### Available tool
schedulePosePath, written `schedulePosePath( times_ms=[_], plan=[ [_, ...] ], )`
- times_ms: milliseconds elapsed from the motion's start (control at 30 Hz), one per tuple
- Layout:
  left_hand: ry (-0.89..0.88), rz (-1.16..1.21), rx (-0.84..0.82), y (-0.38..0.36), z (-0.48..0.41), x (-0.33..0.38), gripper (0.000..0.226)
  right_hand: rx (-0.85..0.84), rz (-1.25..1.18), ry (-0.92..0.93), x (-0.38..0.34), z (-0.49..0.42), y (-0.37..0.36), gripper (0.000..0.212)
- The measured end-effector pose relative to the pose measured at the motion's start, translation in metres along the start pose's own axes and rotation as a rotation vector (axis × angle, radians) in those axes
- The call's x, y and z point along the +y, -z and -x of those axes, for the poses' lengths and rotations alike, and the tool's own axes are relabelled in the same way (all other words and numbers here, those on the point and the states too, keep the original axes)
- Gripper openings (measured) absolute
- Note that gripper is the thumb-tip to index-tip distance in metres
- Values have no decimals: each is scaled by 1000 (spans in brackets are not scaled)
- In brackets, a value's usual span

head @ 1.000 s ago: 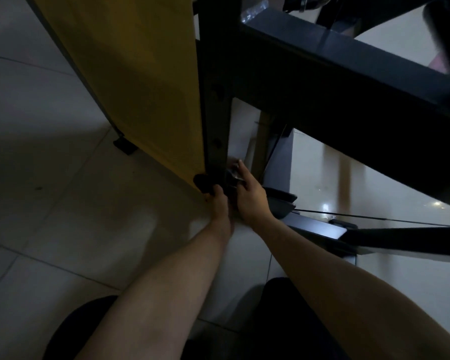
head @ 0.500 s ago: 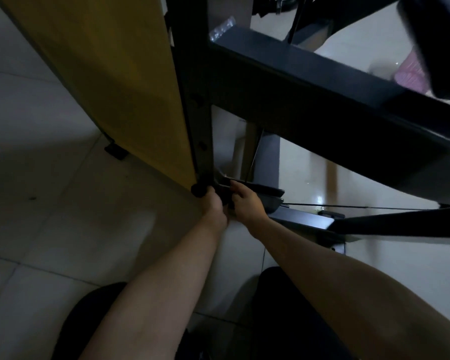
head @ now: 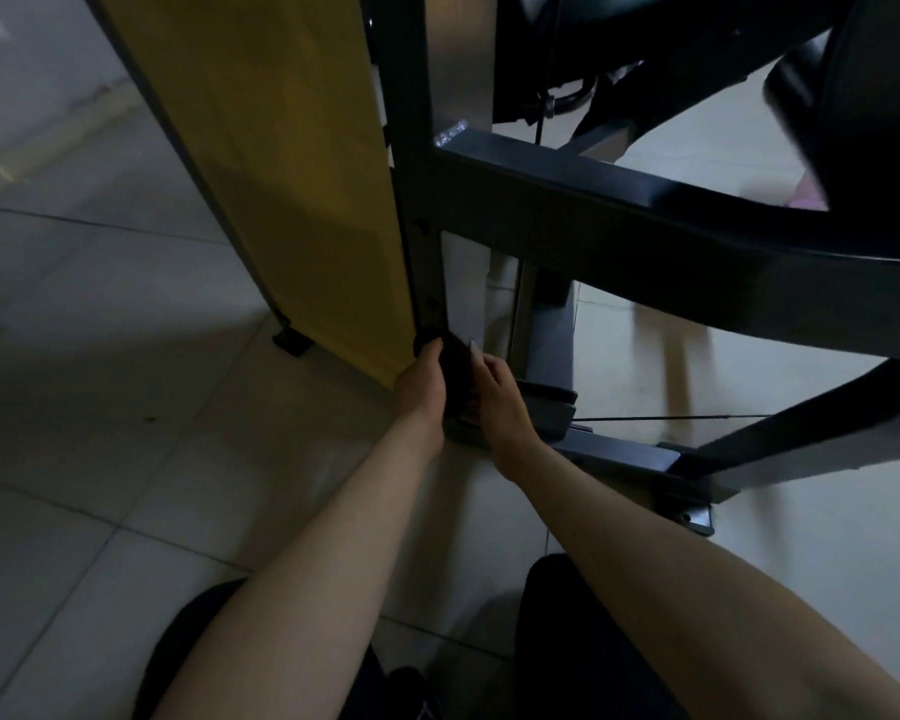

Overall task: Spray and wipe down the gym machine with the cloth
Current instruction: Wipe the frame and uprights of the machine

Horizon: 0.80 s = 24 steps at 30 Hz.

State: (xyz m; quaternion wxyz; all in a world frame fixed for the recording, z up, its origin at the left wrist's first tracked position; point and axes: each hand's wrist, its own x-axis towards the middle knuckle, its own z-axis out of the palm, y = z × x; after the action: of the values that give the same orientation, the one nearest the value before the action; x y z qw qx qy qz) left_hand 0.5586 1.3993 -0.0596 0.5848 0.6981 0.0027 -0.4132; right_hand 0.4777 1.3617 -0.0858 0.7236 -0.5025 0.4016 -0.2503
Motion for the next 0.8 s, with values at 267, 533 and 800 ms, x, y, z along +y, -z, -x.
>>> schedulePosePath(
  times_ms=[267,533,800],
  plan=[
    [-204,-7,79,5,34,21,44,-44,30,23,-37,21,-15,21],
    [-150,-116,151,26,149,140,45,125,163,4,-184,92,-52,14],
    [-179,124,276,23,274,315,52,204,38,88,-387,153,-87,19]
  ],
)
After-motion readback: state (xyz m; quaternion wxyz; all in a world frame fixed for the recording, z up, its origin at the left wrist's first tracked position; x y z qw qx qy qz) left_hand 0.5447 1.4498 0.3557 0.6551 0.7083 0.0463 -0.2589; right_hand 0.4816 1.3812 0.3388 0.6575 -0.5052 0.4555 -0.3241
